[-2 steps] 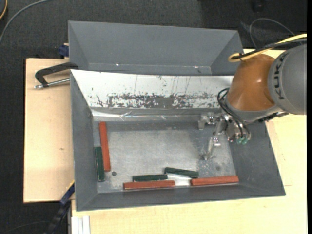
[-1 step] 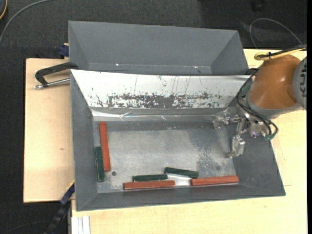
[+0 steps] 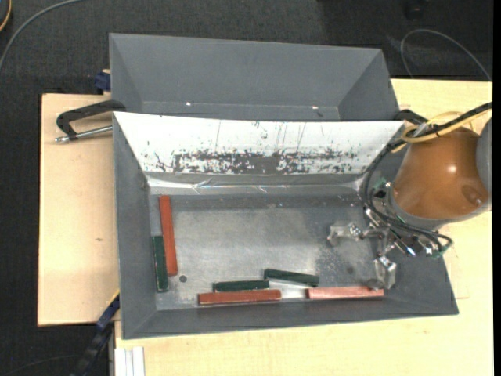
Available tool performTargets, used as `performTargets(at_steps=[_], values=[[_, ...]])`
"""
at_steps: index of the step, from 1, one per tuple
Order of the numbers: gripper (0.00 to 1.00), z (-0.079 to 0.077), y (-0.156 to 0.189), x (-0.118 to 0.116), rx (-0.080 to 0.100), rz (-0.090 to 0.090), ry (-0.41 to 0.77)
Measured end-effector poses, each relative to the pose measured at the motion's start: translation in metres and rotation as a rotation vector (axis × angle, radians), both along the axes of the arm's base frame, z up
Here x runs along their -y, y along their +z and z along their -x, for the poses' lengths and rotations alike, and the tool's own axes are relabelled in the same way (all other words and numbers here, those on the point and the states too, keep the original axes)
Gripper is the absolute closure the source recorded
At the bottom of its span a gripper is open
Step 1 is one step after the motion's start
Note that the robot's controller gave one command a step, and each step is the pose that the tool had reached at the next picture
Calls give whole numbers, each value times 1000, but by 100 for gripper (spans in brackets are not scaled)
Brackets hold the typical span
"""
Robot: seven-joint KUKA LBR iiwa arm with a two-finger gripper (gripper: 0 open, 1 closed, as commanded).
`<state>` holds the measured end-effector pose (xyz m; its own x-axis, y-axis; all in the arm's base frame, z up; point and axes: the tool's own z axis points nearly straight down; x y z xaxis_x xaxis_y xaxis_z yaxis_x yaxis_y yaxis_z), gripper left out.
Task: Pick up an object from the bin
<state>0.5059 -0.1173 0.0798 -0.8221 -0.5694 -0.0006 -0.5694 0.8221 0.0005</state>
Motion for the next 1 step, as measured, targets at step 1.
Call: performTargets(at_steps=[1], values=[[0, 10, 54, -100, 8, -5, 39]])
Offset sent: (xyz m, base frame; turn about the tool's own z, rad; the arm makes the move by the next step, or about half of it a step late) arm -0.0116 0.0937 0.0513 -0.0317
